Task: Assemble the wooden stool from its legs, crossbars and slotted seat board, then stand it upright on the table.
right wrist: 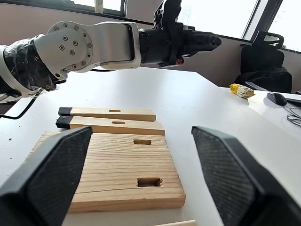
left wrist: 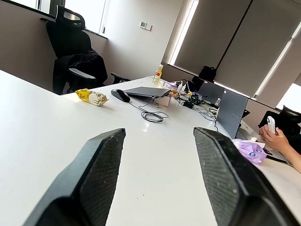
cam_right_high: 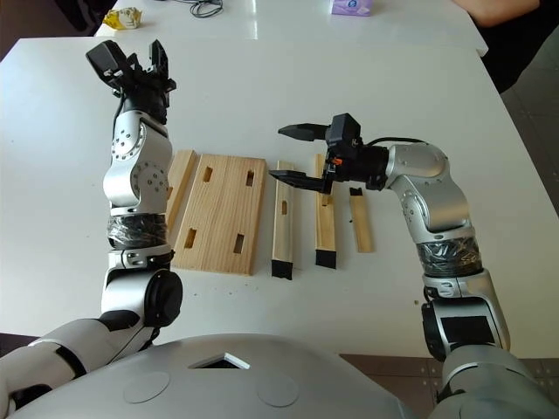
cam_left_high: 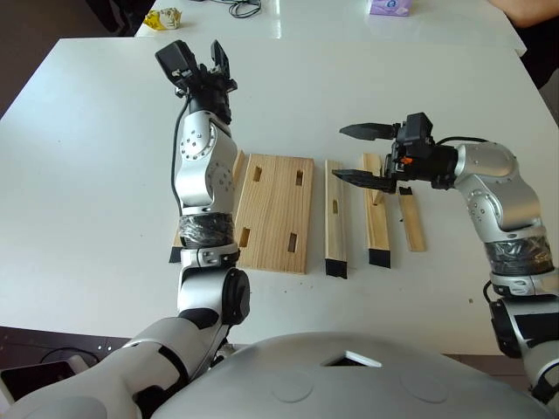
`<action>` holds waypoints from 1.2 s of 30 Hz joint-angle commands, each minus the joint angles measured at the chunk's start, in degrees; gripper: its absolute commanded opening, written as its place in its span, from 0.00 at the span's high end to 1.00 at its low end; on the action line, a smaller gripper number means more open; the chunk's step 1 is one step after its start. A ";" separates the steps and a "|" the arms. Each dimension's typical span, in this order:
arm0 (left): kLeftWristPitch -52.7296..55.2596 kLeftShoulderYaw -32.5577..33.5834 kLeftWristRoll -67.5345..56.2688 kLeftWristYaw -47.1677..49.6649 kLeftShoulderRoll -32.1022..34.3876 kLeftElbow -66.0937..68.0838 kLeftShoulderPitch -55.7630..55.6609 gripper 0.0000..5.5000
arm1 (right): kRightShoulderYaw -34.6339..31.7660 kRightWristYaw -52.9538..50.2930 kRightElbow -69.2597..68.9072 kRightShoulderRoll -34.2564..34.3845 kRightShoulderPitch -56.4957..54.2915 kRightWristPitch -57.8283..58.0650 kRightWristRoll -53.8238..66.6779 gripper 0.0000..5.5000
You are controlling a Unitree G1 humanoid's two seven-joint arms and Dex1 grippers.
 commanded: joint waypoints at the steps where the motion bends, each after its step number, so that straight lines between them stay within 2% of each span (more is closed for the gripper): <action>1: 0.72 -0.27 -0.55 -0.52 -0.03 0.35 -0.85 0.51 | -0.37 2.37 -3.40 -3.02 3.36 4.71 1.89 0.29; 7: 1.09 0.43 -0.87 -0.29 0.05 -1.17 0.10 0.51 | -6.11 -0.53 -8.77 -3.00 -0.70 9.44 8.49 0.29; 11: 1.84 0.72 -1.30 -0.33 0.46 -2.96 1.41 0.51 | -11.46 -6.58 -17.12 -2.96 -3.09 18.21 19.61 0.29; 16: 4.36 2.05 -2.53 0.84 0.48 -7.09 4.03 0.51 | -13.12 -12.82 -29.08 -5.02 1.90 28.76 34.16 0.29; 20: 3.82 2.20 -0.17 4.13 -0.08 -11.93 7.67 0.51 | -13.29 -24.47 -27.32 -3.10 -3.25 31.80 34.05 0.29; 23: 4.35 4.18 -0.56 5.15 0.54 -16.27 11.61 0.51 | -11.51 -29.03 -23.89 -8.38 -6.35 37.07 29.07 0.29; 26: 4.66 7.35 -0.75 6.23 1.90 -19.88 15.45 0.51 | -12.16 -20.52 -24.88 -16.92 -1.88 40.67 29.53 0.29; 31: 2.27 11.97 -1.89 9.30 0.35 -22.52 19.01 0.51 | -16.02 4.48 -22.77 -27.33 7.13 37.52 30.51 0.29; 36: -0.41 13.00 -1.37 11.12 -1.79 -24.64 22.44 0.51 | -9.43 18.67 -18.07 -36.21 11.76 28.42 16.85 0.29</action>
